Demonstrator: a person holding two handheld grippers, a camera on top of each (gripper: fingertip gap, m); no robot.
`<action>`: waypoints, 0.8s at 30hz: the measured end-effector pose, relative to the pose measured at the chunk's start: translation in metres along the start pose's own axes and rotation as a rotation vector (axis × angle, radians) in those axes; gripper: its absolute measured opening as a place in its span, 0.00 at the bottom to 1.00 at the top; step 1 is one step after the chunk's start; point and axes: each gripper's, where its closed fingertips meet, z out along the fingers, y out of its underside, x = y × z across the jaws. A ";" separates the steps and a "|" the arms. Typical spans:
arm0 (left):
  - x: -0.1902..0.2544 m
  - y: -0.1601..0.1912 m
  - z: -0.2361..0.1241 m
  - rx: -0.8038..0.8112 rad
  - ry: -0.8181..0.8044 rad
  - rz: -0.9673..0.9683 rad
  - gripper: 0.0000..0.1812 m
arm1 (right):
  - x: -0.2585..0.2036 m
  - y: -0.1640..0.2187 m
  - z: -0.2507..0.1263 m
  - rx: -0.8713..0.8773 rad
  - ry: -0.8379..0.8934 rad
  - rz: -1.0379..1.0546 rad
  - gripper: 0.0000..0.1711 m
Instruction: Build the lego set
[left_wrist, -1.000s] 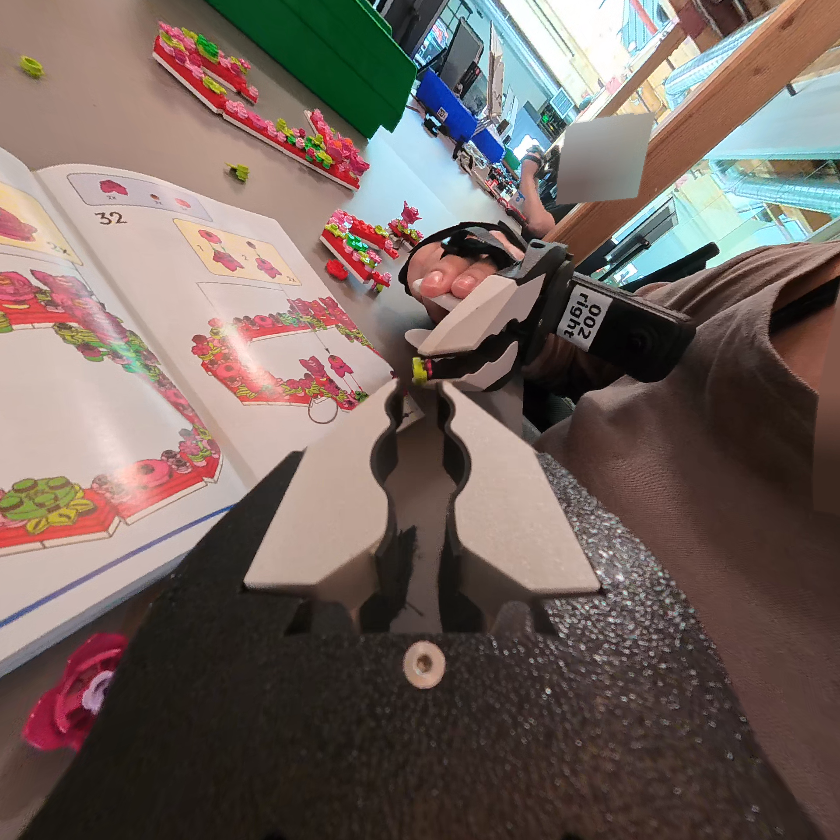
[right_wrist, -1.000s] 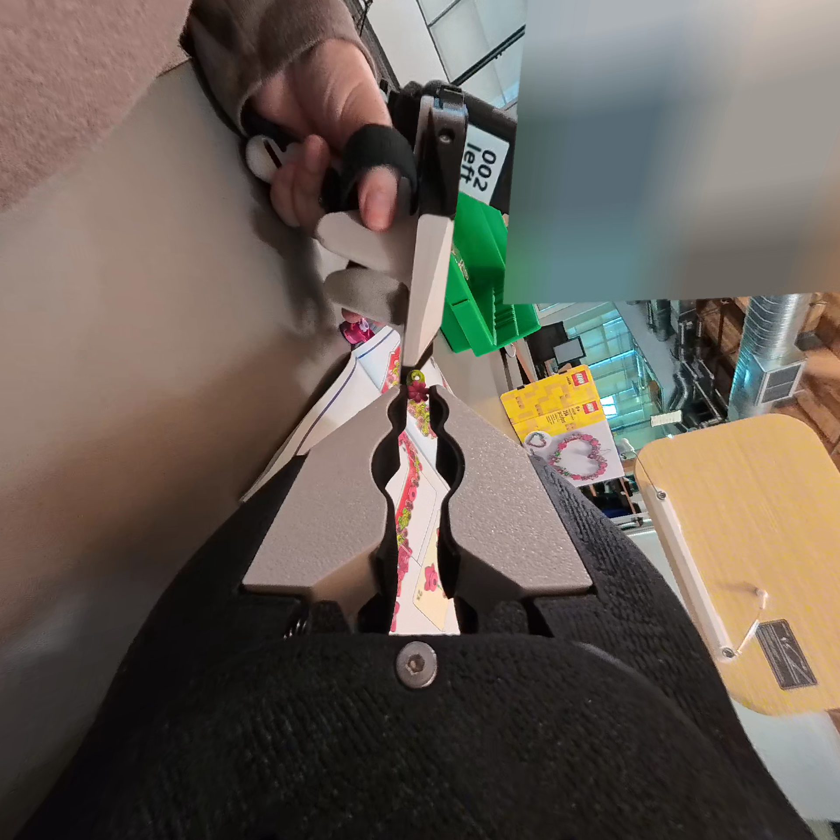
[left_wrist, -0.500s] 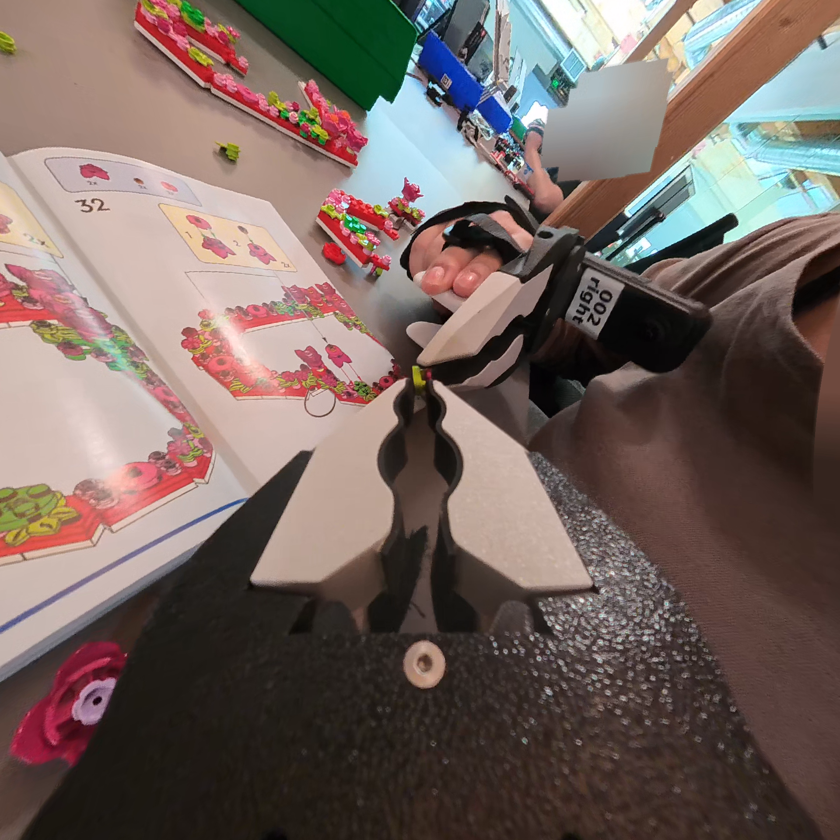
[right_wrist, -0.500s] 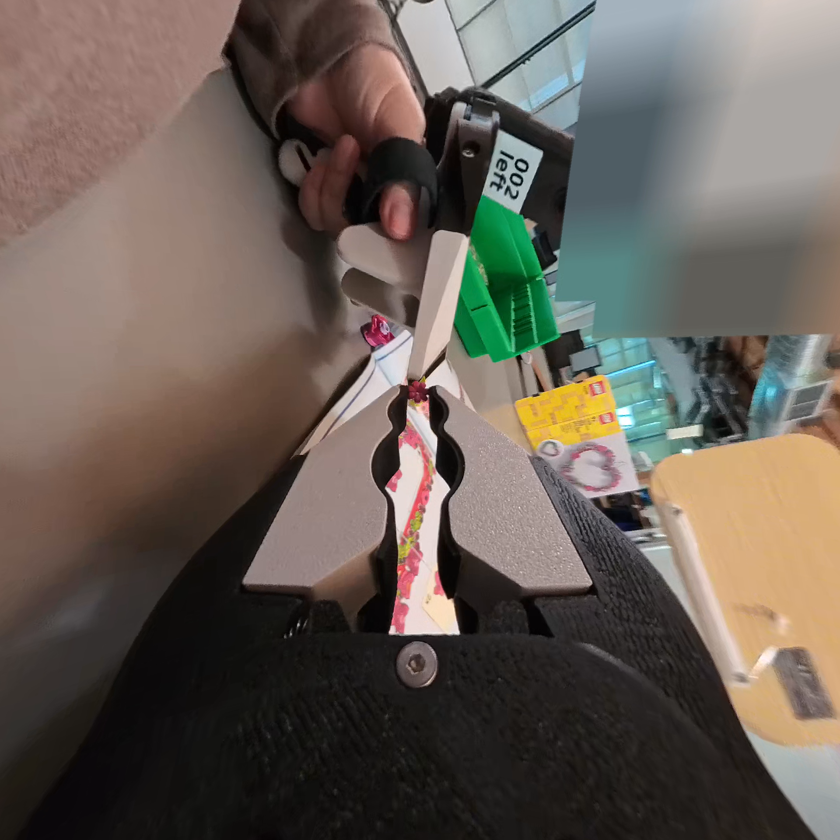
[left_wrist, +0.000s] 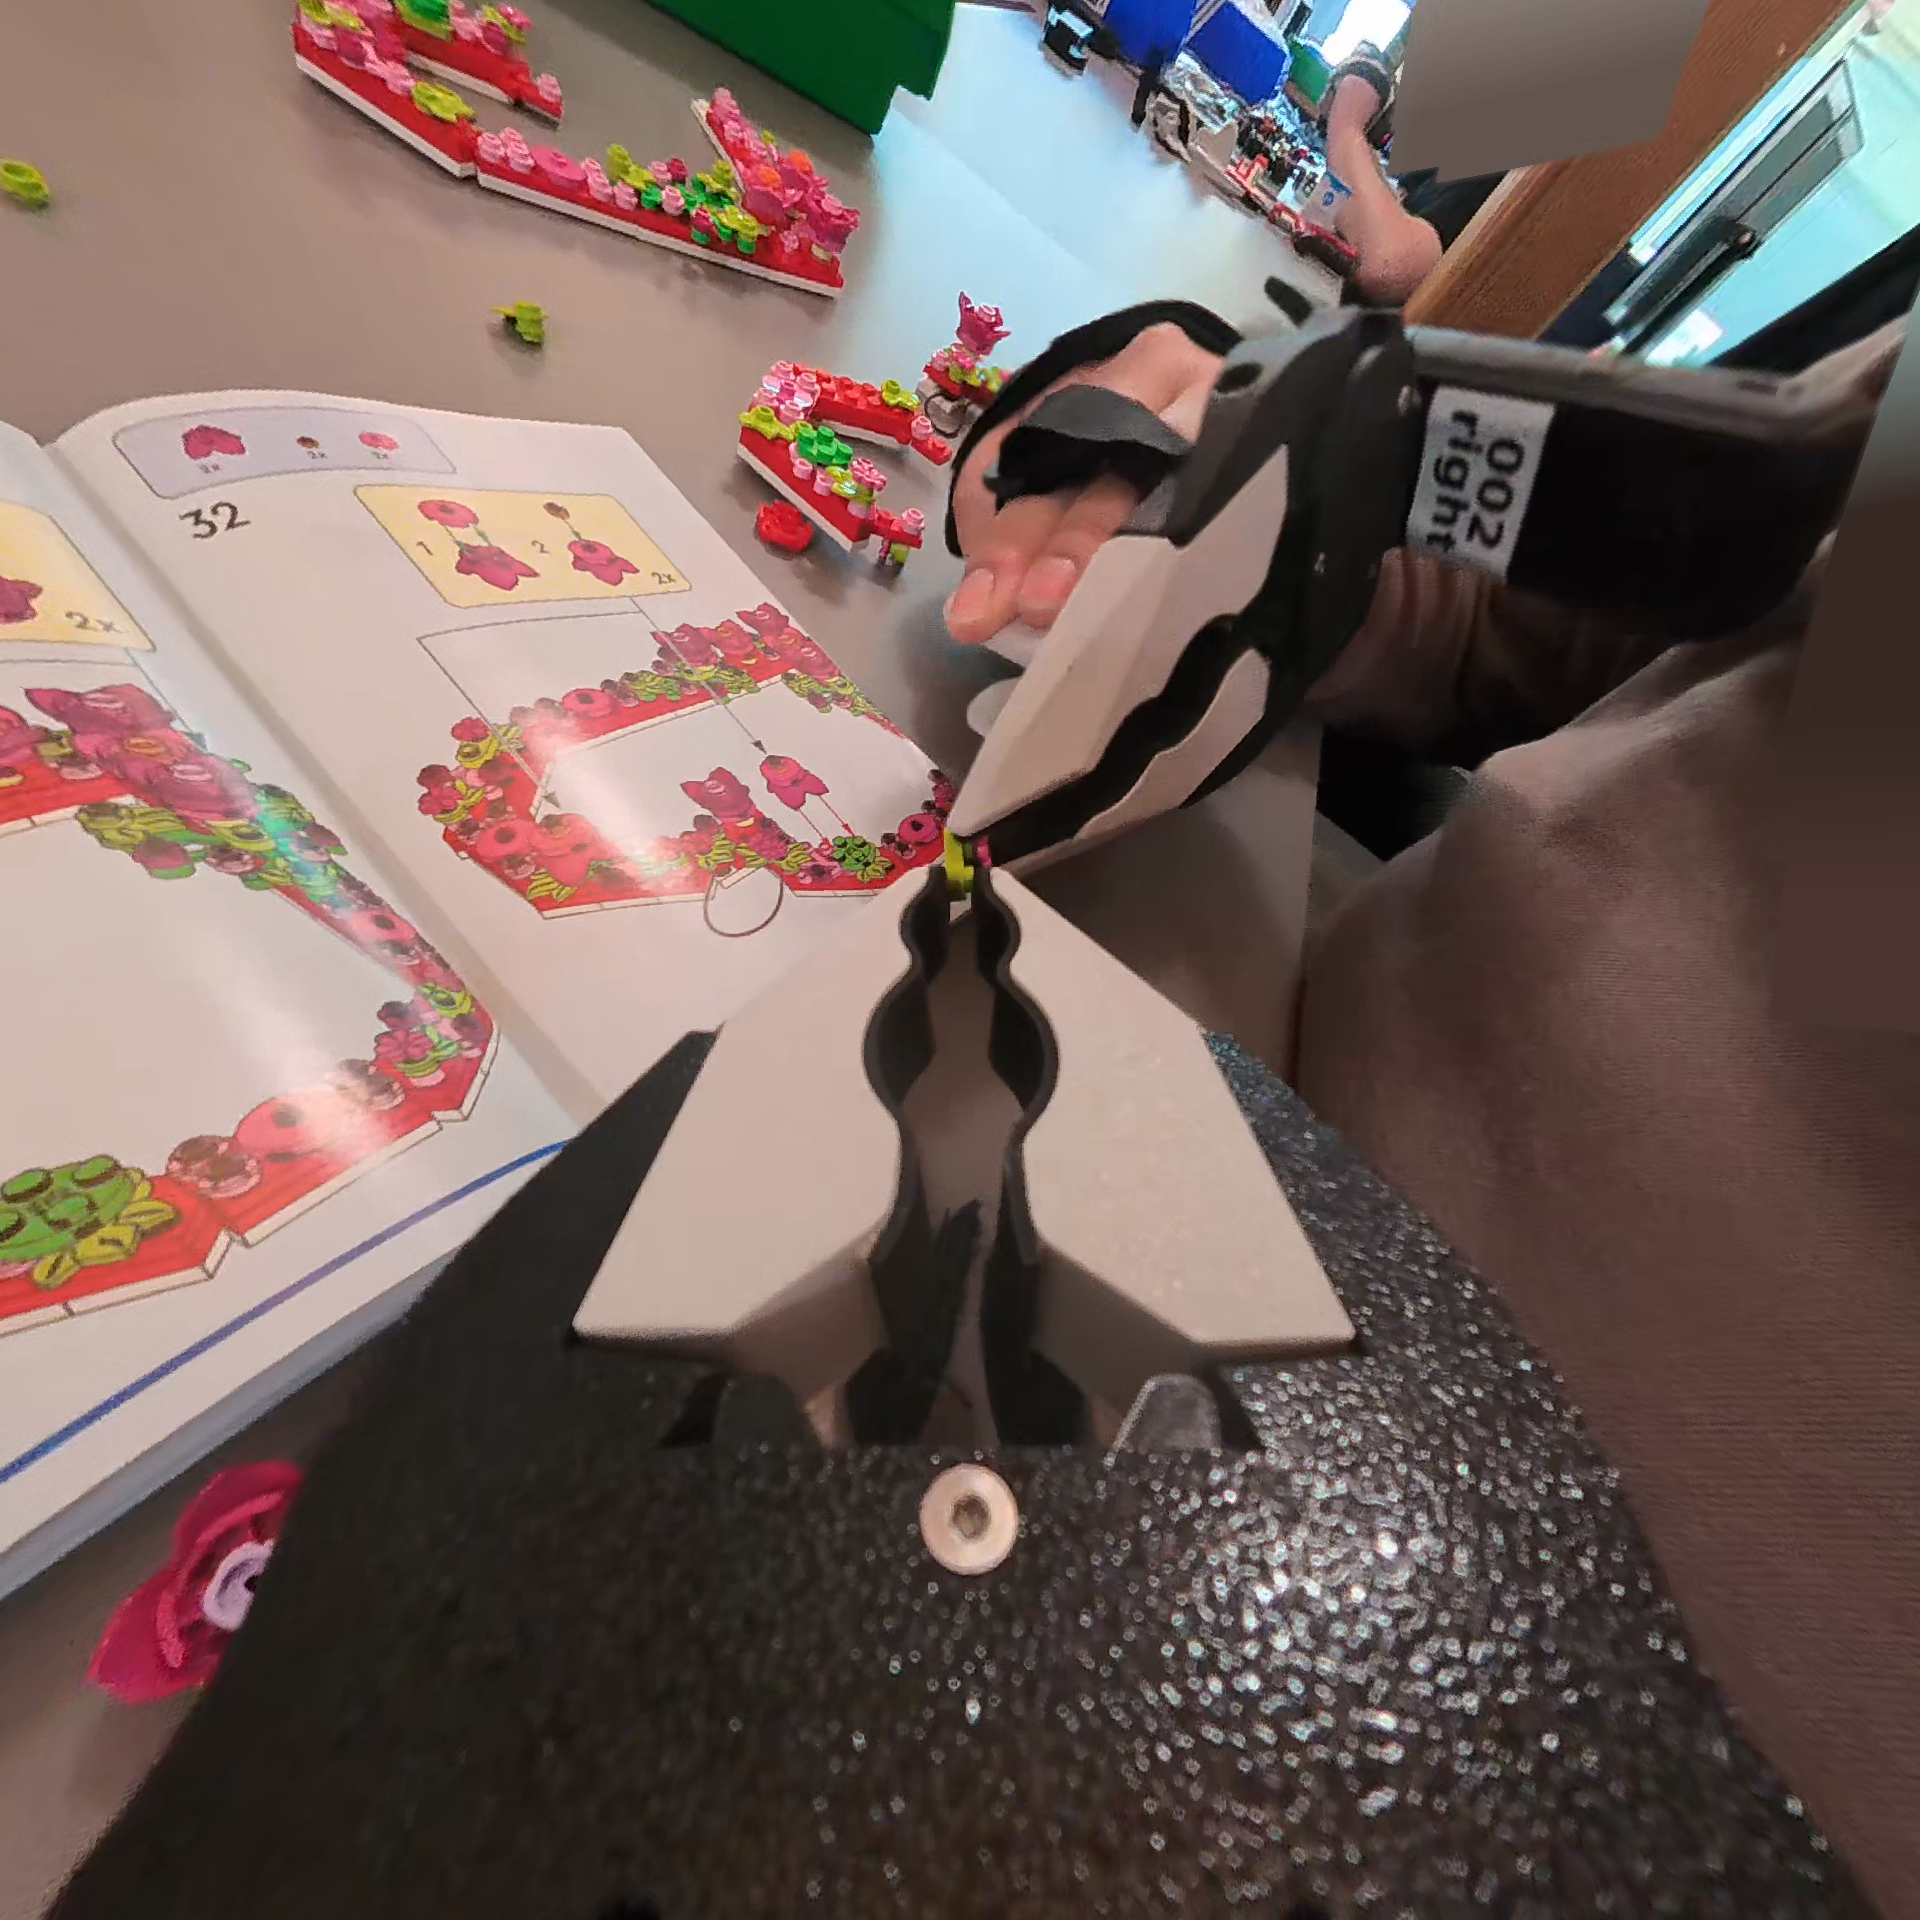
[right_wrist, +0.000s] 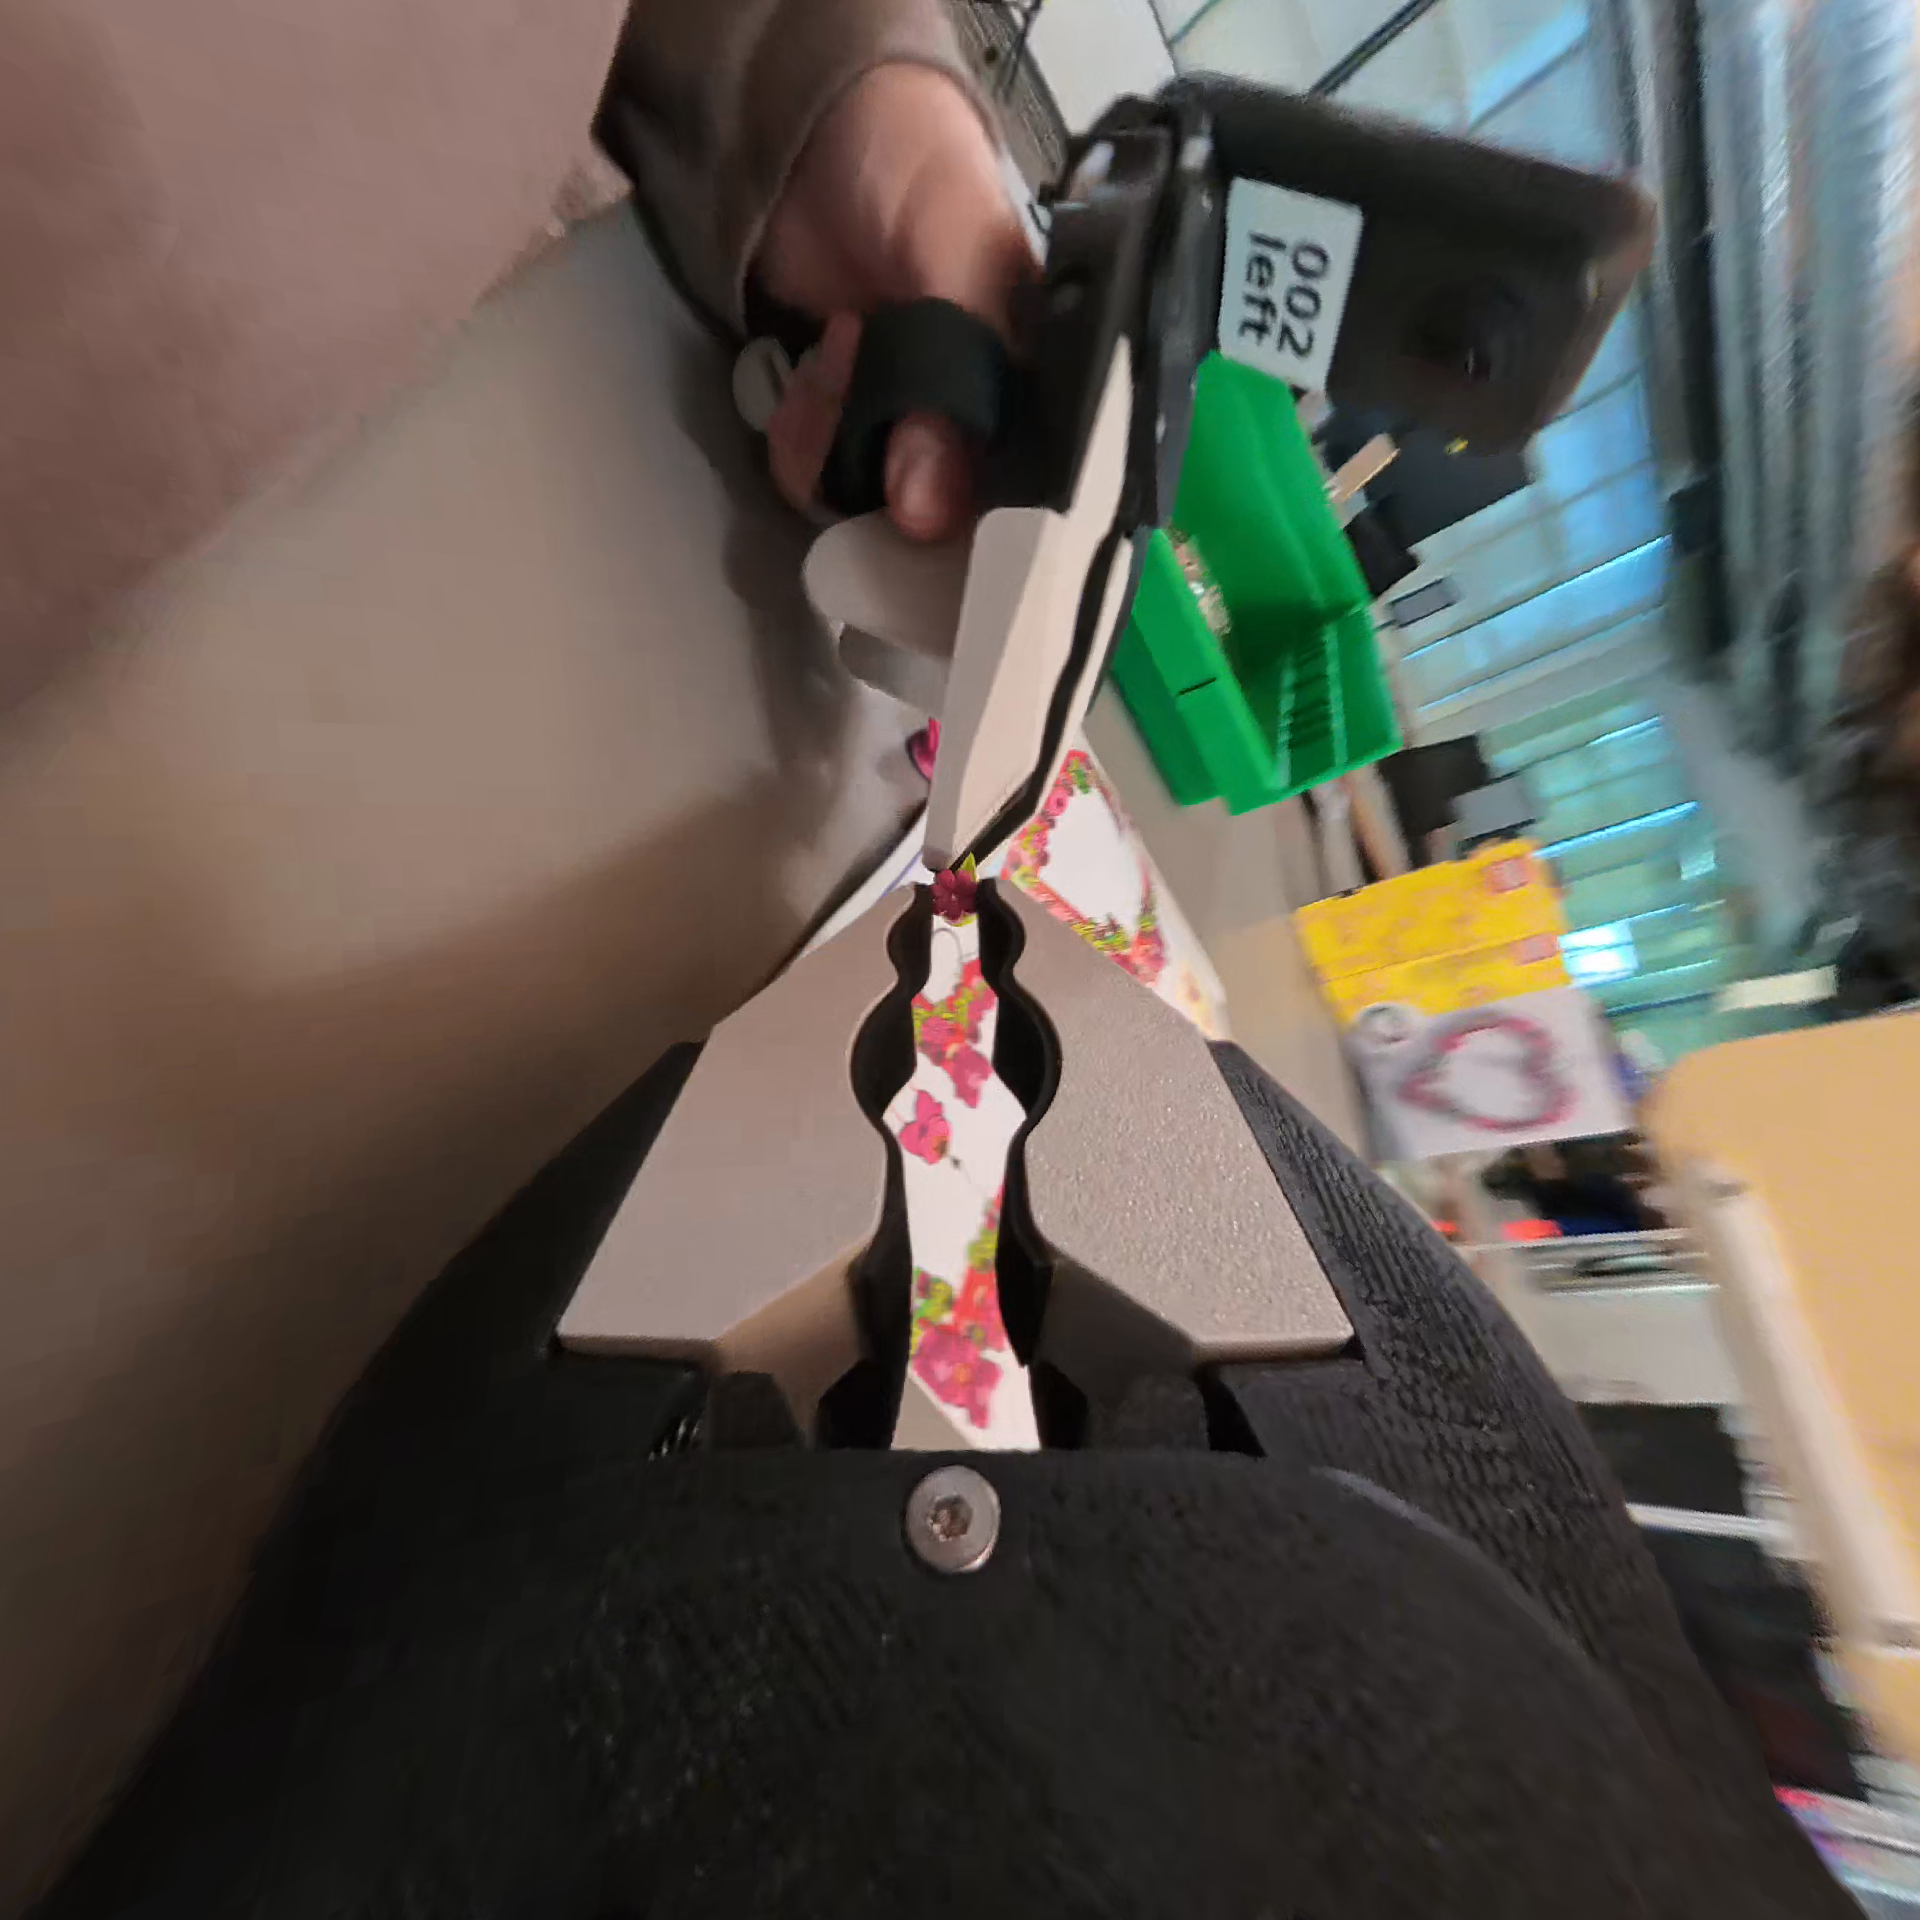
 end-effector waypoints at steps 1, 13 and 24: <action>0.000 0.000 0.000 -0.001 0.000 -0.005 0.01 | 0.000 0.000 0.000 -0.005 0.018 -0.047 0.04; 0.003 0.000 -0.003 0.017 0.086 -0.106 0.01 | 0.001 -0.006 -0.001 -0.033 0.161 -0.391 0.04; 0.001 -0.001 -0.003 0.023 0.094 -0.128 0.01 | 0.003 -0.005 0.000 0.034 0.104 -0.162 0.04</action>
